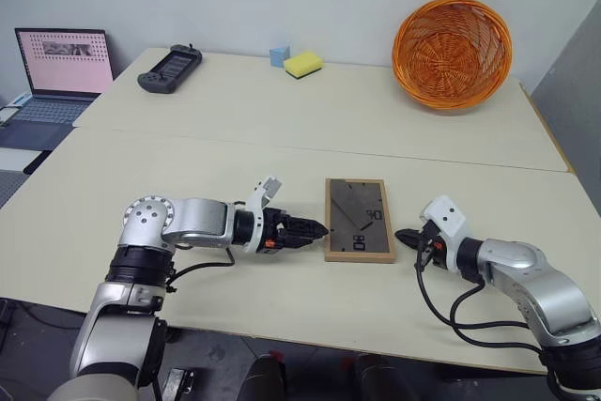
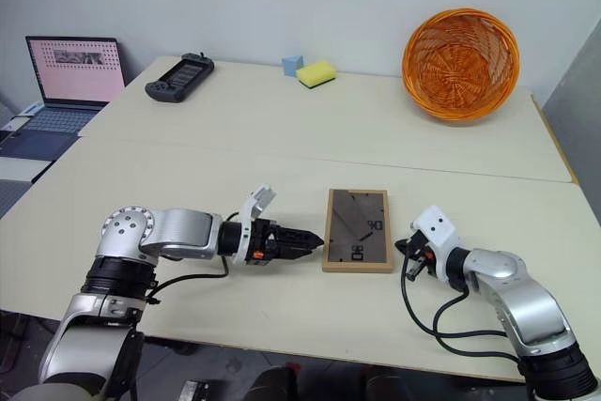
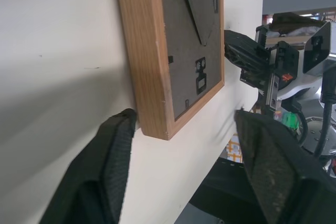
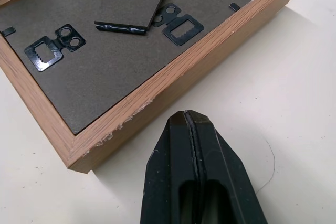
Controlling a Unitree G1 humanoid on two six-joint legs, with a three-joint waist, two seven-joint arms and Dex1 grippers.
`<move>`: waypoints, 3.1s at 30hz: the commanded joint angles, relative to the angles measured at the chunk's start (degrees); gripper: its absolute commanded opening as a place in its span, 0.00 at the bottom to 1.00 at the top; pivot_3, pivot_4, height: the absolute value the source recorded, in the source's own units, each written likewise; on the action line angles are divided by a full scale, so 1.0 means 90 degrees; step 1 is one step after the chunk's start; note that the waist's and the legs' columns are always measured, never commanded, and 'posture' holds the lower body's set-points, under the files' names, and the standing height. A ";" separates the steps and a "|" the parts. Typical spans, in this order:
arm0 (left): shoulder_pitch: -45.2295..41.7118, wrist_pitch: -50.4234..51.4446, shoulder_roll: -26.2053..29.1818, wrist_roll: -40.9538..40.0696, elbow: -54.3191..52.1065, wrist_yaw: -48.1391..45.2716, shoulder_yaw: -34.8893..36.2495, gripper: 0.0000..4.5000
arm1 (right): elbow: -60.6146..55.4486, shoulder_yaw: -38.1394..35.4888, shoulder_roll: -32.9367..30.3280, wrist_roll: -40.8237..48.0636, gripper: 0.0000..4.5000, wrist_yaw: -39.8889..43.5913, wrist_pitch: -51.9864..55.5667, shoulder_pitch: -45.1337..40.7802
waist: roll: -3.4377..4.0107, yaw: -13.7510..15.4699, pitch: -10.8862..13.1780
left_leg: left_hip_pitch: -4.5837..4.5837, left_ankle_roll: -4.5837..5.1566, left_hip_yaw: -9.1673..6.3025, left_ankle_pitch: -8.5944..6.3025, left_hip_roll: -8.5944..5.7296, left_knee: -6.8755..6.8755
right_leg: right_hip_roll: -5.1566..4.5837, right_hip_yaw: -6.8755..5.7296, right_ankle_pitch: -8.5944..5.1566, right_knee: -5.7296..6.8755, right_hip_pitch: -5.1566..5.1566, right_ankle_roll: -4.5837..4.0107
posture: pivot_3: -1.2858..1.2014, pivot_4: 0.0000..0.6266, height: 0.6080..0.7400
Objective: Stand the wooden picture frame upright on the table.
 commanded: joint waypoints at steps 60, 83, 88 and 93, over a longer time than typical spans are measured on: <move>0.0220 -0.0619 -0.0454 -0.0143 0.0413 0.1028 0.0186 0.74 | -0.0024 0.0521 0.1276 -0.0151 0.00 -0.0576 0.0256 -0.0846 | -0.0001 -0.0012 -0.0004 | 0.0006 -0.0020 0.0005 0.0012 0.0005 -0.0003 | 0.0004 0.0005 0.0000 -0.0004 0.0001 0.0000 | 0.52 0.24 1.00; 0.0220 -0.0594 -0.0825 -0.0143 0.0275 0.1134 0.0574 0.29 | -0.0084 0.0498 0.1142 -0.0104 0.00 -0.0550 0.0312 -0.0821 | -0.0002 0.0021 -0.0004 | 0.0005 -0.0020 0.0005 0.0011 0.0002 -0.0004 | 0.0003 0.0005 -0.0001 -0.0010 0.0003 0.0001 | 0.52 0.24 1.00; 0.0170 -0.0576 -0.0743 -0.0143 0.0392 0.1034 0.0592 0.29 | -0.0037 0.0507 0.1109 -0.0134 0.00 -0.0535 0.0277 -0.0828 | -0.0002 0.0024 -0.0005 | 0.0005 -0.0020 0.0005 0.0011 0.0002 -0.0004 | 0.0003 0.0005 -0.0001 -0.0011 0.0004 0.0001 | 0.52 0.24 1.00; 0.0025 -0.0649 -0.0664 -0.0143 0.0293 0.0666 0.0717 0.29 | -0.0007 0.0507 0.1065 -0.0157 0.00 -0.0500 0.0240 -0.0819 | -0.0003 0.0023 -0.0004 | 0.0004 -0.0020 0.0005 0.0011 0.0002 -0.0005 | 0.0003 0.0005 -0.0001 -0.0011 0.0002 0.0001 | 0.52 0.24 1.00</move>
